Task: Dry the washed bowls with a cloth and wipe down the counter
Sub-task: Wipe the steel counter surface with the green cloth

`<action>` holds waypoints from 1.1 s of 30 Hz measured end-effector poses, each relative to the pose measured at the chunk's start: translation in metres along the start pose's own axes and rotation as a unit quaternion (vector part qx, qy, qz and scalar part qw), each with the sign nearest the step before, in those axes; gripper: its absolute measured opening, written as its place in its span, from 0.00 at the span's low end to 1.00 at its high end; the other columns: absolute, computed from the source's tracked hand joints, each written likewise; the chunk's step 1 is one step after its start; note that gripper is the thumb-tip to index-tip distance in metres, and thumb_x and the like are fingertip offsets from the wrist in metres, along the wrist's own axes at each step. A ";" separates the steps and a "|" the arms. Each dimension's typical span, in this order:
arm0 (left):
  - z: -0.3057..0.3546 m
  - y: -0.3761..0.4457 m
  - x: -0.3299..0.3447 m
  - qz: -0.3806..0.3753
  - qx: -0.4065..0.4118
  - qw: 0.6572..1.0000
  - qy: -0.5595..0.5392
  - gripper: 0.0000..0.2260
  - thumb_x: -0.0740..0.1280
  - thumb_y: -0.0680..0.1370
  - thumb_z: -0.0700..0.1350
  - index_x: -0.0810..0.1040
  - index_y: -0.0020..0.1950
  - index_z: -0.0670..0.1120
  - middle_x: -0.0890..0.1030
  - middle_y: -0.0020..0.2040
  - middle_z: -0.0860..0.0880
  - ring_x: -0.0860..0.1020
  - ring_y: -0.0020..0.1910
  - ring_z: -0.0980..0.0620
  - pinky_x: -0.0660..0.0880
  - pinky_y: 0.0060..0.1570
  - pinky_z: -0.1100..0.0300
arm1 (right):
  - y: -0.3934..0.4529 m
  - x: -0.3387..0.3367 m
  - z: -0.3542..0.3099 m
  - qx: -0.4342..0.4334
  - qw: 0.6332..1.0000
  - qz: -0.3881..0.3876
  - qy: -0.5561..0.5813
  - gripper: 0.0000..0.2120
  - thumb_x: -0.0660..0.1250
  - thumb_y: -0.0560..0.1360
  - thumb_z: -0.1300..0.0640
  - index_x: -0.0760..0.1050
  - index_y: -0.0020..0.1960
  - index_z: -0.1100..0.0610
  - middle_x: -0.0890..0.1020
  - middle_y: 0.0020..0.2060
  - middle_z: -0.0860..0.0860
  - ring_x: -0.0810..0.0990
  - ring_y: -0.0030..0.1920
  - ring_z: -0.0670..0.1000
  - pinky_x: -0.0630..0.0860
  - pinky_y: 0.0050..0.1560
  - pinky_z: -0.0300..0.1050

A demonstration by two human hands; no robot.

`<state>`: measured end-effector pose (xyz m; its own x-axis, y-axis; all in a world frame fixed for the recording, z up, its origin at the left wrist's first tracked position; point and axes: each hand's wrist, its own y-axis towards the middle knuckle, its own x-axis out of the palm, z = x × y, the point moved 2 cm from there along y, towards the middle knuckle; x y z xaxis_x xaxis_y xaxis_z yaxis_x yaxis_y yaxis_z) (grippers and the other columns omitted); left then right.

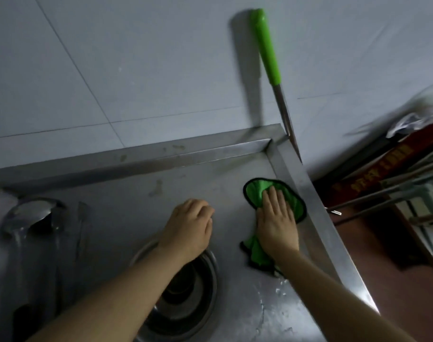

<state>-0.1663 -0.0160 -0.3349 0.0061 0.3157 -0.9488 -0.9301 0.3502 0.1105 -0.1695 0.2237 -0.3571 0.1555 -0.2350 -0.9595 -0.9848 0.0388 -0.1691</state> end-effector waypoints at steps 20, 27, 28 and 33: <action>0.024 0.004 0.023 -0.028 -0.056 0.992 0.111 0.18 0.54 0.80 0.50 0.80 0.60 0.48 0.78 0.56 0.45 0.77 0.51 0.41 0.78 0.44 0.49 | 0.108 -0.013 -0.008 -0.112 0.993 -0.021 -0.017 0.26 0.42 0.85 0.44 0.50 0.82 0.50 0.46 0.81 0.50 0.42 0.80 0.51 0.42 0.79 0.49; 0.049 -0.021 0.004 -0.014 -0.091 0.994 0.054 0.21 0.53 0.78 0.50 0.82 0.55 0.42 0.81 0.57 0.41 0.79 0.55 0.39 0.78 0.53 0.46 | 0.001 -0.012 0.032 -0.160 0.984 -0.074 -0.011 0.25 0.44 0.85 0.46 0.51 0.82 0.48 0.46 0.81 0.48 0.41 0.80 0.49 0.42 0.79 0.48; 0.058 -0.030 0.003 -0.007 -0.098 0.994 0.045 0.20 0.54 0.78 0.49 0.83 0.55 0.42 0.81 0.56 0.42 0.79 0.55 0.39 0.78 0.54 0.47 | -0.021 -0.009 0.035 -0.167 0.983 -0.080 -0.011 0.25 0.44 0.85 0.45 0.51 0.82 0.48 0.46 0.81 0.48 0.41 0.80 0.49 0.42 0.79 0.48; 0.099 -0.085 0.003 0.014 -0.145 0.989 -0.005 0.17 0.56 0.78 0.47 0.83 0.53 0.42 0.82 0.53 0.43 0.80 0.53 0.40 0.78 0.53 0.48 | -0.150 0.014 0.041 -0.215 0.971 -0.103 -0.021 0.27 0.43 0.84 0.43 0.57 0.80 0.50 0.55 0.80 0.49 0.49 0.80 0.52 0.46 0.77 0.50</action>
<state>-0.0507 0.0428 -0.3177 -0.0189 0.3310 -0.9434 -0.9962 0.0742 0.0460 -0.0162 0.2546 -0.3544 0.3464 -0.1551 -0.9252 -0.8720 -0.4169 -0.2566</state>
